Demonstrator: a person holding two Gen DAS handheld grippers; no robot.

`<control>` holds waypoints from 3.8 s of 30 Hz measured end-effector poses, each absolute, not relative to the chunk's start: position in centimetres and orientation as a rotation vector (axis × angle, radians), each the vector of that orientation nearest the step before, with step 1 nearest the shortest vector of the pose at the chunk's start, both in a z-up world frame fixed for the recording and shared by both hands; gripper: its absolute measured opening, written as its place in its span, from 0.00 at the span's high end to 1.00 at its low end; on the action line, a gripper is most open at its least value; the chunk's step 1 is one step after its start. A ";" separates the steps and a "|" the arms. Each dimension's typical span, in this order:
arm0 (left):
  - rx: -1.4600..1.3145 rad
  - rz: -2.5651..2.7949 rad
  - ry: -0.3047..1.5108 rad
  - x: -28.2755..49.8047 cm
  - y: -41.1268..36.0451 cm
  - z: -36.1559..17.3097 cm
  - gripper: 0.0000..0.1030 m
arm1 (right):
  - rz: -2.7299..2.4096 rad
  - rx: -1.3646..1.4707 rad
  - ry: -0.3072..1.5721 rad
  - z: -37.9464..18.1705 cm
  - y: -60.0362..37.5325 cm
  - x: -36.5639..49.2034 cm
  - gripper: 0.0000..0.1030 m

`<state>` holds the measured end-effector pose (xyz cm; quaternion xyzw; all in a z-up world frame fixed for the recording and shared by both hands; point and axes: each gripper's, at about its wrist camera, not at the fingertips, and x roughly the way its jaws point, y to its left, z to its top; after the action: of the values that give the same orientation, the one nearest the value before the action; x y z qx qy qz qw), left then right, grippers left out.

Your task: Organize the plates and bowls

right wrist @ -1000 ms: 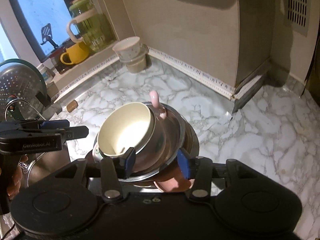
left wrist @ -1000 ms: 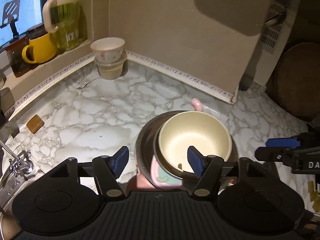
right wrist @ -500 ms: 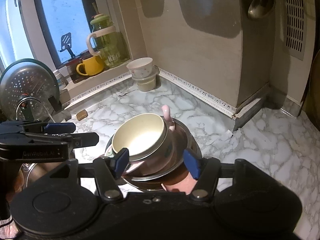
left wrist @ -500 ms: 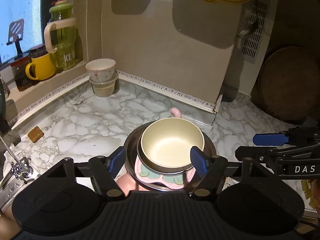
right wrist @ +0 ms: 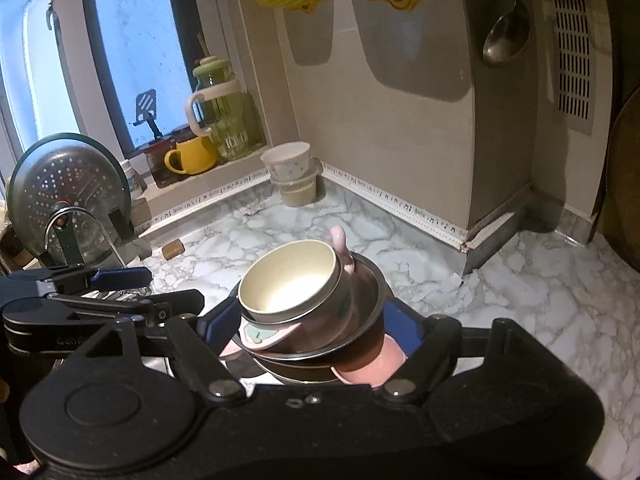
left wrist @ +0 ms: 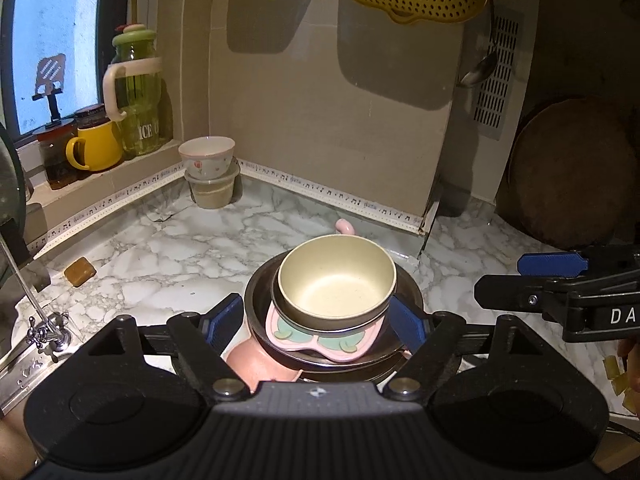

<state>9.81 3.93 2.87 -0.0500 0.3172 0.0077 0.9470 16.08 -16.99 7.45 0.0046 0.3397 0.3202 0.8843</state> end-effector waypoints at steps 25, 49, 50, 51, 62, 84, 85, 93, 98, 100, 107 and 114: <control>-0.074 0.019 0.614 8.1 2.9 4.6 0.02 | 0.617 0.046 0.623 8.3 -18.1 13.0 0.00; -0.115 0.025 0.608 7.5 2.8 5.8 0.01 | 0.585 0.055 0.641 8.8 -18.5 13.0 0.00; -0.113 0.028 0.608 7.6 2.8 5.8 0.01 | 0.584 0.055 0.642 8.8 -18.5 13.1 0.00; -0.112 0.031 0.608 7.6 2.9 5.8 0.01 | 0.584 0.055 0.642 8.8 -18.5 13.1 0.00; -0.124 0.041 0.607 7.7 3.2 5.7 0.01 | 0.582 0.055 0.645 8.7 -18.3 13.1 0.00; -0.133 0.027 0.627 7.8 2.8 5.4 0.01 | 0.576 0.069 0.658 8.2 -18.5 13.1 0.00; -0.133 0.027 0.627 7.8 2.8 5.4 0.01 | 0.576 0.069 0.658 8.2 -18.5 13.1 0.00; -0.141 0.027 0.636 7.8 2.8 5.3 0.01 | 0.575 0.074 0.667 8.1 -18.4 13.0 0.00; -0.146 0.022 0.635 7.8 2.8 5.2 0.01 | 0.562 0.068 0.670 8.2 -18.3 12.8 0.00; -0.146 0.018 0.637 7.9 2.8 5.2 0.01 | 0.553 0.066 0.671 8.3 -18.3 12.8 0.00; -0.148 0.000 0.644 8.0 2.6 5.1 0.01 | 0.535 0.066 0.671 8.3 -18.6 12.5 0.00; -0.144 -0.002 0.648 7.9 2.4 5.1 0.01 | 0.525 0.064 0.674 8.3 -18.7 12.3 0.00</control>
<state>7.93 2.42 5.12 -0.0706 0.3181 -0.0010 0.9454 12.28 -18.74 8.30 0.0310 0.3266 0.2543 0.9098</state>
